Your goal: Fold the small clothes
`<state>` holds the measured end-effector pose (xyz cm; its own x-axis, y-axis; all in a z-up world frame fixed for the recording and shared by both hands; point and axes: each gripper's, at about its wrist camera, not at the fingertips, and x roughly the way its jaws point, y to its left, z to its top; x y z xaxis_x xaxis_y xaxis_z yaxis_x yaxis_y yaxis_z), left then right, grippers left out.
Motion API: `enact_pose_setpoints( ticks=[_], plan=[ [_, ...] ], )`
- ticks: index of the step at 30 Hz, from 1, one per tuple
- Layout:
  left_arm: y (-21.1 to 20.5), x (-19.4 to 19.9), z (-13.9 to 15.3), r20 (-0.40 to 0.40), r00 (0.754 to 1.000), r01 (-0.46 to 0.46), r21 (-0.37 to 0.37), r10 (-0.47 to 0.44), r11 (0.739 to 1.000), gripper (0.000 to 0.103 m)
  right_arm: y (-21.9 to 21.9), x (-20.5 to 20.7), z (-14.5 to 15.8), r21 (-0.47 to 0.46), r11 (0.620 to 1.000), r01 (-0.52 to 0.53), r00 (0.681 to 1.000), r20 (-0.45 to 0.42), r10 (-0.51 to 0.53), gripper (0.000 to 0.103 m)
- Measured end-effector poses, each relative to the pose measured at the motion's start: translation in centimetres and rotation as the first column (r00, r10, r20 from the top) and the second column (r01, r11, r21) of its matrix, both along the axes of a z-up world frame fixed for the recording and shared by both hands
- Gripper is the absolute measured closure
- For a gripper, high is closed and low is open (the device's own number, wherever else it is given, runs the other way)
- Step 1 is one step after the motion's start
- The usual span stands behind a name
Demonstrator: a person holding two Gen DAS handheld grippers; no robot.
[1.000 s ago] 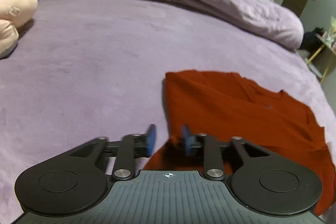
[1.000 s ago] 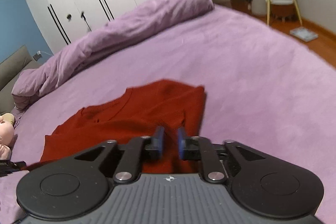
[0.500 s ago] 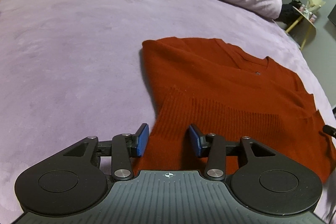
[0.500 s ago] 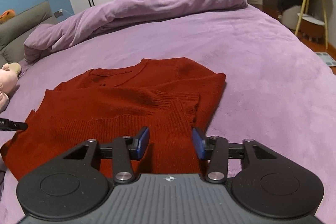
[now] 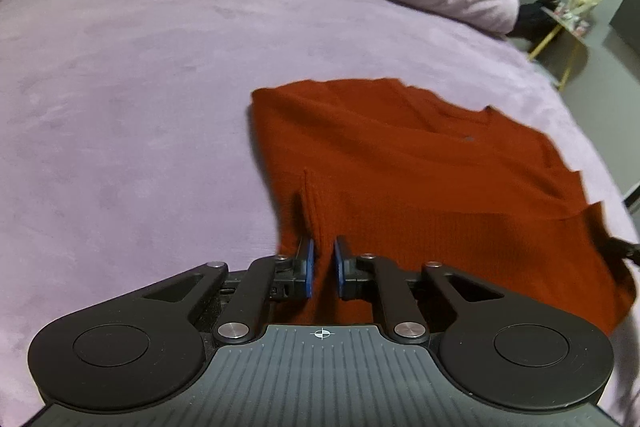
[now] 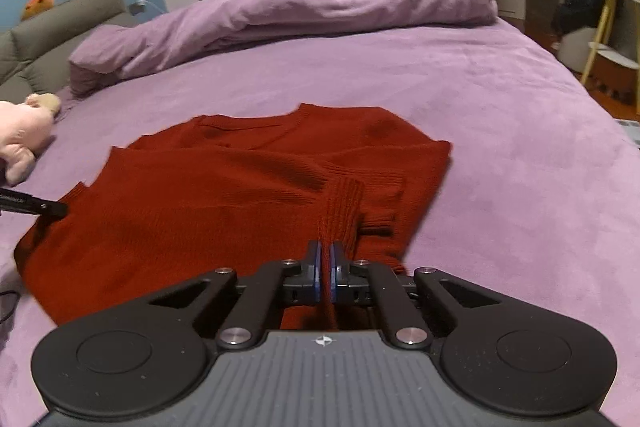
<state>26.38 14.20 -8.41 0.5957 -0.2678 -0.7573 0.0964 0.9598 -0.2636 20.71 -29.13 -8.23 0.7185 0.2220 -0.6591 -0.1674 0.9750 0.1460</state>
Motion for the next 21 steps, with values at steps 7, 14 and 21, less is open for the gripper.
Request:
enact_pose_setpoints(
  ticks=[7,14,21],
  plan=[
    [-0.6,0.5,-0.9,-0.044,0.998,0.038,-0.010,-0.039,0.999,0.072,-0.8,1.1,-0.8,0.032,0.998,0.060,0.997,-0.040,-0.058,0.074],
    [-1.1,1.1,-1.3,-0.052,0.998,0.042,0.014,-0.041,0.999,0.073,-0.1,1.6,-0.8,-0.038,0.998,0.047,0.998,-0.042,-0.049,0.073],
    [-1.3,1.1,-1.4,-0.052,0.998,0.041,0.026,-0.040,0.999,0.090,0.0,1.8,-1.1,-0.038,0.998,0.054,0.997,-0.048,-0.055,0.090]
  ],
)
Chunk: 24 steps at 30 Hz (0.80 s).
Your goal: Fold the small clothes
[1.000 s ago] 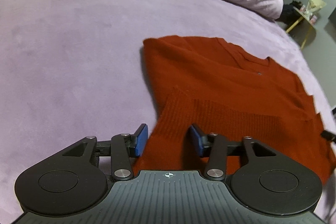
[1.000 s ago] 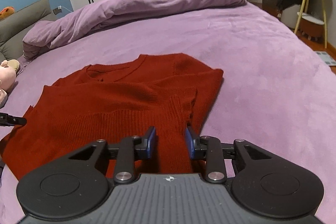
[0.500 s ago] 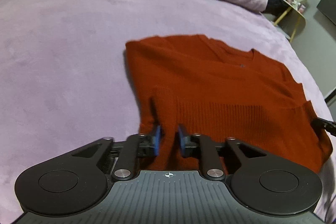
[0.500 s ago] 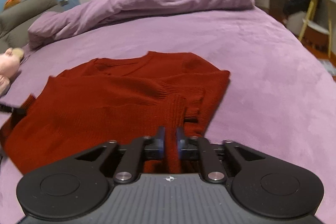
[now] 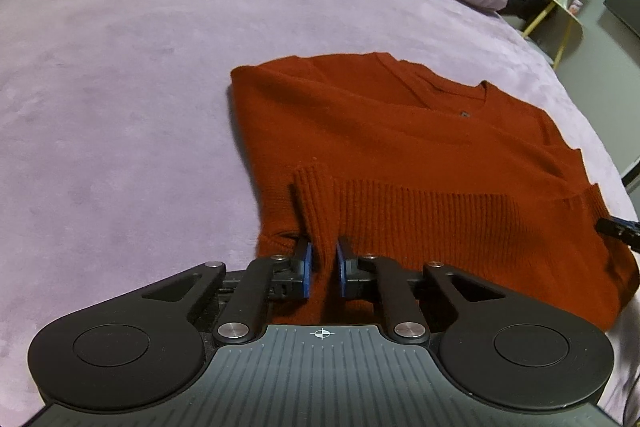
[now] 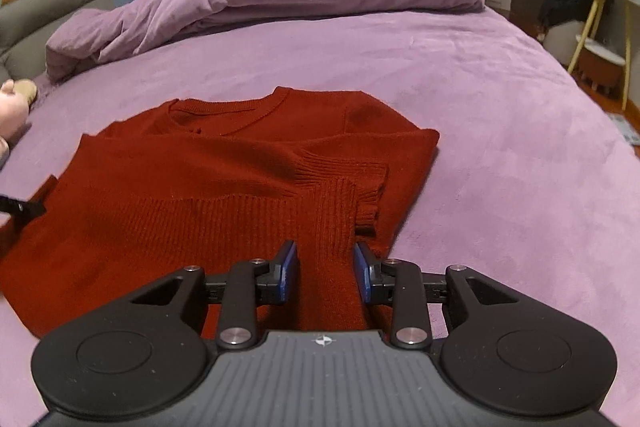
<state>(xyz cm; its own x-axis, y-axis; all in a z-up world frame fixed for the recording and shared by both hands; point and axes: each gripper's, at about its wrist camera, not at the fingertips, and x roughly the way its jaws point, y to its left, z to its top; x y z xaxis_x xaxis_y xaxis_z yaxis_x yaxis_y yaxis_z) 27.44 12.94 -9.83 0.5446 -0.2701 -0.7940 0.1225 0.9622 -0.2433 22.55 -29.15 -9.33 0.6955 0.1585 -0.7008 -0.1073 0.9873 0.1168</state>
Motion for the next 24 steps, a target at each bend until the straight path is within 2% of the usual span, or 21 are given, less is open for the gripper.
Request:
enact_pose_setpoints(
  ticks=[1,4,9,14,18,24],
  plan=[
    [-0.1,-0.1,0.2,0.006,1.000,-0.003,0.008,0.003,1.000,0.091,0.2,-0.1,0.0,-0.007,1.000,-0.010,1.000,-0.001,0.010,0.095],
    [-0.6,-0.6,1.4,0.047,0.999,-0.002,0.032,0.000,0.999,0.092,0.7,-0.6,0.4,-0.012,0.999,-0.039,0.999,0.004,0.039,0.096],
    [-0.9,-1.2,6.5,0.179,0.983,0.031,0.037,-0.037,0.999,0.092,0.6,-1.4,4.3,0.012,1.000,-0.019,0.990,0.142,0.017,0.096],
    [-1.6,0.3,10.5,0.297,0.955,-0.003,0.073,-0.019,0.997,0.092,0.9,0.6,7.2,-0.006,1.000,0.021,0.971,0.237,-0.019,0.097],
    [-2.3,2.3,11.8,0.345,0.938,-0.040,0.096,0.004,0.995,0.092,1.6,3.1,8.2,-0.037,0.998,0.059,0.958,0.283,-0.046,0.097],
    [-3.0,6.0,11.3,0.360,0.931,-0.121,0.131,0.067,0.984,0.092,2.3,6.7,8.0,-0.070,0.990,0.122,0.943,0.319,-0.093,0.097]
  ],
)
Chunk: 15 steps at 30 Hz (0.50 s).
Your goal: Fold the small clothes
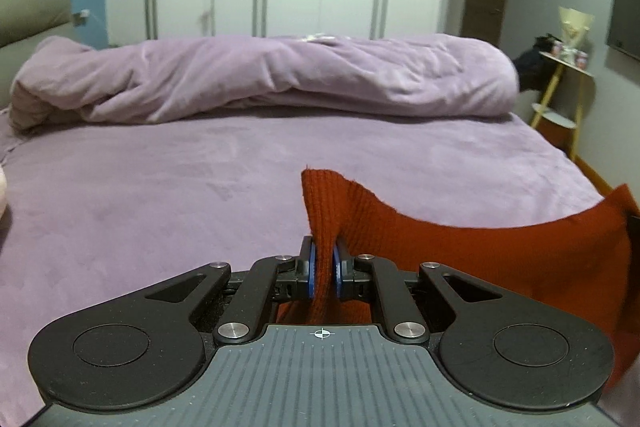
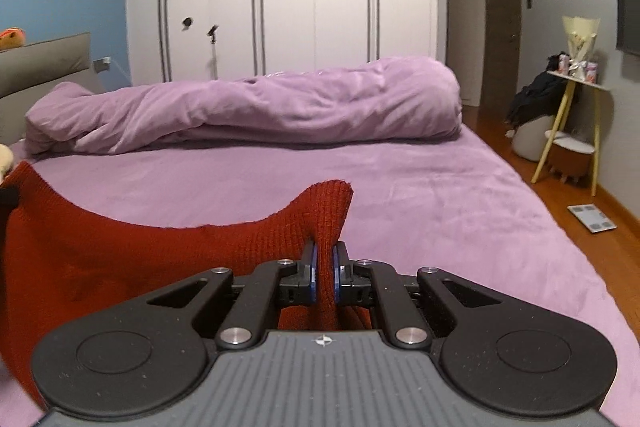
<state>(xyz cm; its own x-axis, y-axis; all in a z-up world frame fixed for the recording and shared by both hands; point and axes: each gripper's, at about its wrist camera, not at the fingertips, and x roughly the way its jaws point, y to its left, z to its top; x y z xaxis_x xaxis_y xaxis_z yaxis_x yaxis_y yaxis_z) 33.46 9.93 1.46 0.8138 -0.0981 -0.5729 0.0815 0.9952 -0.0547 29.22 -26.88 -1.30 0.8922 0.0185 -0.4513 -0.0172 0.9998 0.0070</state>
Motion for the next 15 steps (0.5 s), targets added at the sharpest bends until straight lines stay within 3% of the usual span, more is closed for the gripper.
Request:
enact_pose_setpoints(
  ticks=[4,7,9,11,13,15],
  plan=[
    [0.0,2.6,-1.9,-0.023,0.997,-0.068,0.005,0.068,0.998,0.092,-0.2,2.1,-1.4,-0.004,0.999,0.050,0.999,-0.011,-0.050,0.097],
    [-0.4,4.6,-4.3,-0.094,0.989,-0.115,0.033,0.118,0.993,0.088,-0.1,3.9,-3.1,0.001,0.997,0.074,0.997,-0.025,-0.074,0.096],
    [-0.5,5.1,-5.4,-0.141,0.976,-0.157,0.067,0.165,0.985,0.087,0.2,4.9,-4.2,-0.053,0.988,0.148,0.987,-0.050,-0.150,0.096],
    [-0.4,4.1,-5.7,-0.145,0.975,-0.163,0.033,0.166,0.986,0.084,0.1,5.0,-4.7,-0.047,0.977,0.210,0.975,-0.064,-0.213,0.095],
    [-0.2,2.8,-5.7,-0.109,0.986,-0.134,-0.054,0.128,0.989,0.077,1.0,4.1,-4.9,0.012,0.987,0.162,0.986,-0.045,-0.161,0.091],
    [-1.0,2.7,-6.4,-0.116,0.988,-0.115,-0.099,0.104,0.988,0.074,3.5,3.6,-5.4,0.076,0.997,0.033,0.998,-0.058,-0.028,0.091]
  ],
)
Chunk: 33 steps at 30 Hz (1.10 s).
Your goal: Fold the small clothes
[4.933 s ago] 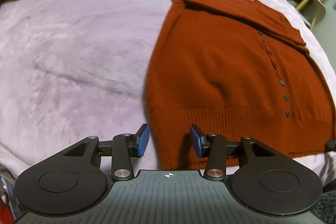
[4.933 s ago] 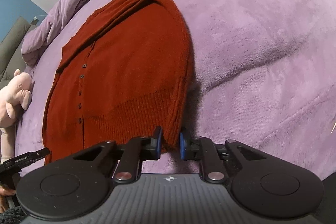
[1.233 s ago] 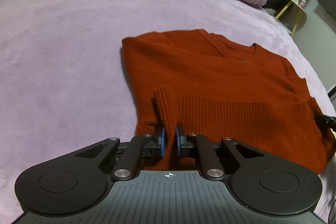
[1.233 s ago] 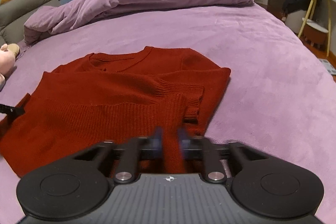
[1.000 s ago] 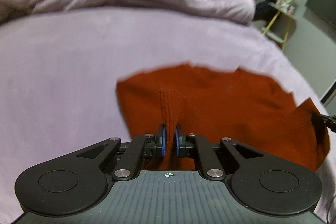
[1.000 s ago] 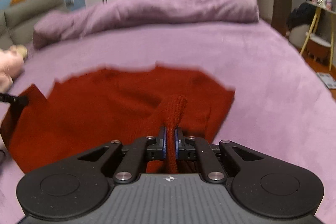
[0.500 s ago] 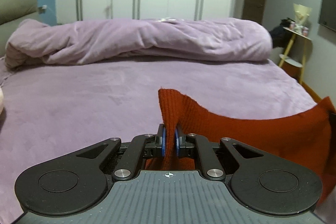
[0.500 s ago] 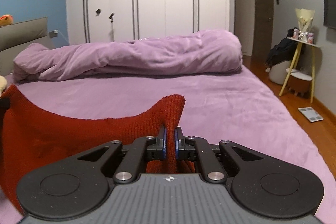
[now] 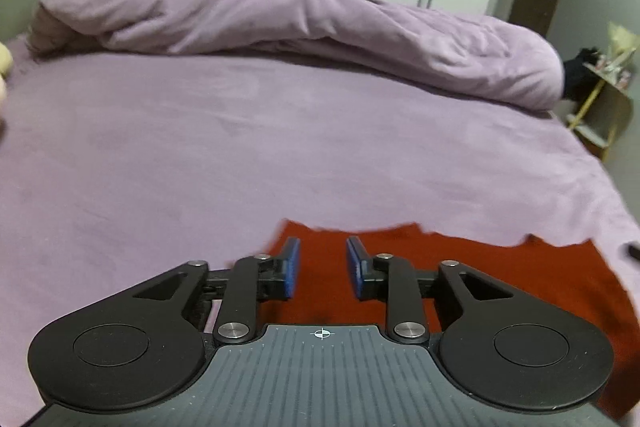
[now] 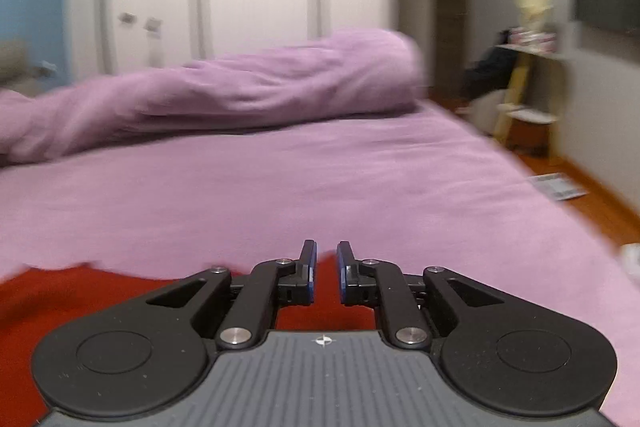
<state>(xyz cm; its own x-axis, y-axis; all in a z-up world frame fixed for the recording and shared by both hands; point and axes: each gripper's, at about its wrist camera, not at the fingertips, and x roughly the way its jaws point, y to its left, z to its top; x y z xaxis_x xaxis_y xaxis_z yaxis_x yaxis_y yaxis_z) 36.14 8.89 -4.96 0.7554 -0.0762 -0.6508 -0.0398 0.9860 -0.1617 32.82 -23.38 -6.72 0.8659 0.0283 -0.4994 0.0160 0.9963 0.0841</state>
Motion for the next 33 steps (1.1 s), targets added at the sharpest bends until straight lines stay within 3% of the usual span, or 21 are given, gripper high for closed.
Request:
enact_pose_setpoints(
  ticks=[3,6,9,11,12,13,15,17,19,23,27,30,33],
  plan=[
    [-2.1,0.9,-1.7,-0.037,0.999,0.013,-0.007,-0.013,1.000,0.072,5.3,-0.2,-1.6,0.030,0.977,-0.210,0.977,-0.035,0.211,0.092],
    [-3.6,1.4,-3.3,-0.050,0.999,0.023,0.022,-0.022,0.999,0.069,8.9,0.0,-3.0,-0.010,0.951,-0.308,0.950,-0.049,0.307,0.092],
    [-3.8,1.8,-5.1,-0.066,0.998,0.002,0.034,0.000,0.999,0.063,10.7,0.5,-4.6,-0.076,0.937,-0.342,0.939,-0.068,0.337,0.092],
    [-3.4,1.9,-6.3,-0.062,0.998,-0.024,0.052,0.028,0.998,0.062,10.3,0.8,-5.3,-0.113,0.936,-0.334,0.942,-0.076,0.327,0.089],
    [-3.0,1.7,-6.7,-0.045,0.999,-0.026,0.047,0.028,0.999,0.063,9.3,0.9,-5.4,-0.104,0.940,-0.326,0.945,-0.068,0.320,0.081],
    [-2.9,1.6,-6.7,-0.034,0.999,-0.020,0.040,0.021,0.999,0.064,8.2,1.0,-5.3,-0.101,0.947,-0.306,0.952,-0.058,0.301,0.081],
    [-2.3,1.2,-6.5,-0.025,1.000,-0.004,0.045,0.005,0.999,0.064,5.6,1.4,-5.7,-0.166,0.963,-0.213,0.976,-0.075,0.203,0.082],
    [-1.5,0.9,-6.2,-0.019,1.000,0.004,0.064,-0.003,0.998,0.061,1.0,1.6,-6.2,-0.132,0.985,-0.110,0.991,-0.084,0.100,0.082],
    [-0.2,0.6,-6.2,-0.016,1.000,-0.012,0.051,0.013,0.999,0.061,-3.2,1.2,-6.0,-0.076,0.997,-0.007,0.997,-0.081,0.001,0.102],
    [2.8,-0.9,-6.1,-0.046,0.995,-0.095,-0.025,0.093,0.995,0.063,-6.1,0.0,-5.6,-0.191,0.974,0.124,0.986,-0.087,-0.143,0.103],
    [5.7,-3.8,-6.1,-0.105,0.975,-0.198,-0.035,0.193,0.980,0.062,-4.5,-4.4,-3.9,-0.223,0.972,0.074,0.994,-0.067,-0.091,0.099],
    [8.4,-7.2,-6.4,-0.160,0.961,-0.248,-0.127,0.227,0.960,0.062,-2.7,-8.1,-2.6,-0.139,0.990,0.024,0.998,-0.049,-0.031,0.096],
    [10.0,-11.0,-6.3,-0.186,0.962,-0.241,-0.251,0.197,0.938,0.062,-0.5,-11.1,-1.9,-0.042,0.999,-0.028,0.998,-0.056,0.026,0.095]
  ],
)
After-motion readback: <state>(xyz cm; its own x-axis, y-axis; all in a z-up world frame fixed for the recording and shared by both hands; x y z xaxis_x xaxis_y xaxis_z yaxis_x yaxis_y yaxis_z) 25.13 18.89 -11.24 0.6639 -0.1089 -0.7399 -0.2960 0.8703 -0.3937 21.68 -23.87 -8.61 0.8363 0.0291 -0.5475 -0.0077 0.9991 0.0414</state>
